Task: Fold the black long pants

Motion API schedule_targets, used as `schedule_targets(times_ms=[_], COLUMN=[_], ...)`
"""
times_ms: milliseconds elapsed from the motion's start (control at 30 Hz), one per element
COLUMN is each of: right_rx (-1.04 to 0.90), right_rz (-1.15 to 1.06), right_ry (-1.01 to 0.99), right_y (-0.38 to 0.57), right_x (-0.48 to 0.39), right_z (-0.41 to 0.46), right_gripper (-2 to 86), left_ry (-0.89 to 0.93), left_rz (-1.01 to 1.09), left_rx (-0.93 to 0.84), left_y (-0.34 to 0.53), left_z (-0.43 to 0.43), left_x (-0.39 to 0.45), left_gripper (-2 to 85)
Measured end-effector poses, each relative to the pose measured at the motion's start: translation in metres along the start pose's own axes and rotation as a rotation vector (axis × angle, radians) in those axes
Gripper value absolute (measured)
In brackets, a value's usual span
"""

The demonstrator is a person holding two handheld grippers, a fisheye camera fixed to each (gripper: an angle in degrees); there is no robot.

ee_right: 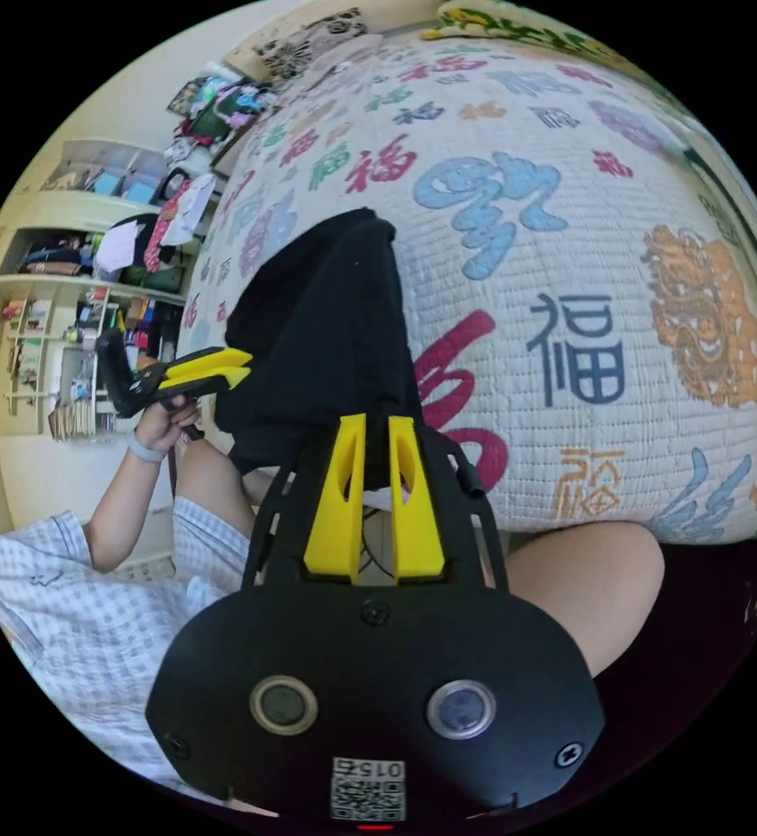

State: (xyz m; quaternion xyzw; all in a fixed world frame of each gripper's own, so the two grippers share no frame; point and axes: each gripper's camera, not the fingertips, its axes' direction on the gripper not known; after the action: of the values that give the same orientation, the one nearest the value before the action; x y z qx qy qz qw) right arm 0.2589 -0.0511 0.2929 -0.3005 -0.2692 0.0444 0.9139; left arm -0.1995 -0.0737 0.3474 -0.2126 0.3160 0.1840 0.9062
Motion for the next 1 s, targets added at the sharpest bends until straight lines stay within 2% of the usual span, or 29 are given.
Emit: schedule_targets(times_ms=[200,333,400,500,567,633,833,900,1000], right_rx=[0.085,0.15,0.166,0.067,-0.092,-0.117,0.075,0.104,0.028], right_rz=[-0.138,-0.175,-0.217,-0.258,-0.271,-0.317,-0.296,-0.288,-0.288], right_ry=[0.091,-0.177,-0.237,-0.209,-0.101,-0.067,-0.204,-0.152,-0.067], right_y=[-0.01,-0.04,-0.066,-0.119,-0.143,-0.14,-0.102,-0.086,-0.059], right_x=[-0.052,-0.07,-0.089,-0.128,-0.148,-0.157,-0.134,-0.125,-0.12], right_z=[-0.049,-0.056,-0.047,-0.001,0.039,0.044,-0.012,-0.022,-0.007], right_gripper=[1.1,0.9,1.2,2.5,5.3,7.1,7.5,7.5,7.8], left_ry=[0.027,0.055,0.057,0.019,0.007,-0.003,-0.018,-0.026,-0.019], left_rz=[-0.029,0.015,0.006,-0.028,-0.065,-0.107,-0.177,-0.191,-0.247], left_rx=[0.101,0.192,0.243,0.273,0.268,0.269,0.297,0.295,0.256], left_y=[0.024,0.029,0.032,0.041,0.046,0.053,0.05,0.04,0.018], left_z=[-0.038,-0.055,-0.062,-0.068,-0.069,-0.073,-0.072,-0.07,-0.057], left_x=[0.007,0.029,0.034,0.038,0.036,0.032,0.025,0.027,0.026], left_gripper=[7.8,8.2,8.2,8.5,9.0,9.6,10.1,10.4,10.8])
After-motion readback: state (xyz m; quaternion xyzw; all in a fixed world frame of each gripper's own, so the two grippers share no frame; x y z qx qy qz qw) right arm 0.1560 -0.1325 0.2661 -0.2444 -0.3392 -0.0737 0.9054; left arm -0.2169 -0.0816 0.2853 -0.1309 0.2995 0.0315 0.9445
